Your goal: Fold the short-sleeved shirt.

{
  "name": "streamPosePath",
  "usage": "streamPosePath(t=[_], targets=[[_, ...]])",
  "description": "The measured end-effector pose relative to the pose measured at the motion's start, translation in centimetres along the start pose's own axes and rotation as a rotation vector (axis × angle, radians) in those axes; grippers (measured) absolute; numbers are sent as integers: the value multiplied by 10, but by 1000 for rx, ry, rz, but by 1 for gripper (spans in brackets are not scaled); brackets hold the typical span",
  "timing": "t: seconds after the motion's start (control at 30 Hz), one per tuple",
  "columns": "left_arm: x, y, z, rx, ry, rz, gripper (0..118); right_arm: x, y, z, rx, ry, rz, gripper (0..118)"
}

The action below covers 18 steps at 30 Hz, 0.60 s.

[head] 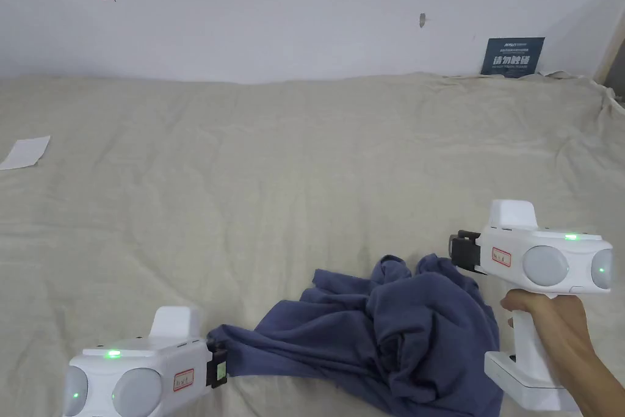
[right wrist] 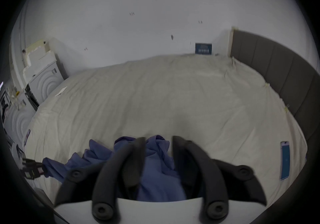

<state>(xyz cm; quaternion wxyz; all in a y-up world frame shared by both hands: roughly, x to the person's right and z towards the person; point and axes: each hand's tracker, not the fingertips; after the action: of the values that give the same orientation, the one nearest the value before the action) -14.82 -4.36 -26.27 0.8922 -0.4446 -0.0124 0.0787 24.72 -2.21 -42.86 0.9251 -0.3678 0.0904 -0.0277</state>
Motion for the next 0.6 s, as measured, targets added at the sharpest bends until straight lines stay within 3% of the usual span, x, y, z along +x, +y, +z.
streamPosePath(t=[0.03,0.1,0.23,0.27,0.37,0.4,0.47,0.5,0.57,0.6], targets=[[-1,1,-1,-4,0,1,1,-3,0,-5,-30,3,-4,69],[0,1,-2,-7,0,0,1,-2,4,-23,-63,0,-1,92],[-1,1,-6,-16,2,-1,1,-4,7,-51,-129,-11,-10,95],[-1,1,-6,-18,2,0,1,-5,6,-57,-210,-45,-63,95],[-2,0,-7,-23,0,5,1,-6,3,-68,-261,-64,-31,92],[-3,0,-8,-24,0,6,1,-4,2,-71,-215,-94,-7,88],[-3,-1,-8,-27,-1,8,1,-1,0,-75,-247,-92,-17,67],[-3,-1,-8,-29,0,5,1,-1,-1,-77,-260,-92,-23,52],[-2,-2,-8,-31,2,-1,1,4,-4,-79,-285,-106,-41,9],[-2,-2,-8,-31,2,-4,1,4,-5,-78,-286,-111,-38,2]])
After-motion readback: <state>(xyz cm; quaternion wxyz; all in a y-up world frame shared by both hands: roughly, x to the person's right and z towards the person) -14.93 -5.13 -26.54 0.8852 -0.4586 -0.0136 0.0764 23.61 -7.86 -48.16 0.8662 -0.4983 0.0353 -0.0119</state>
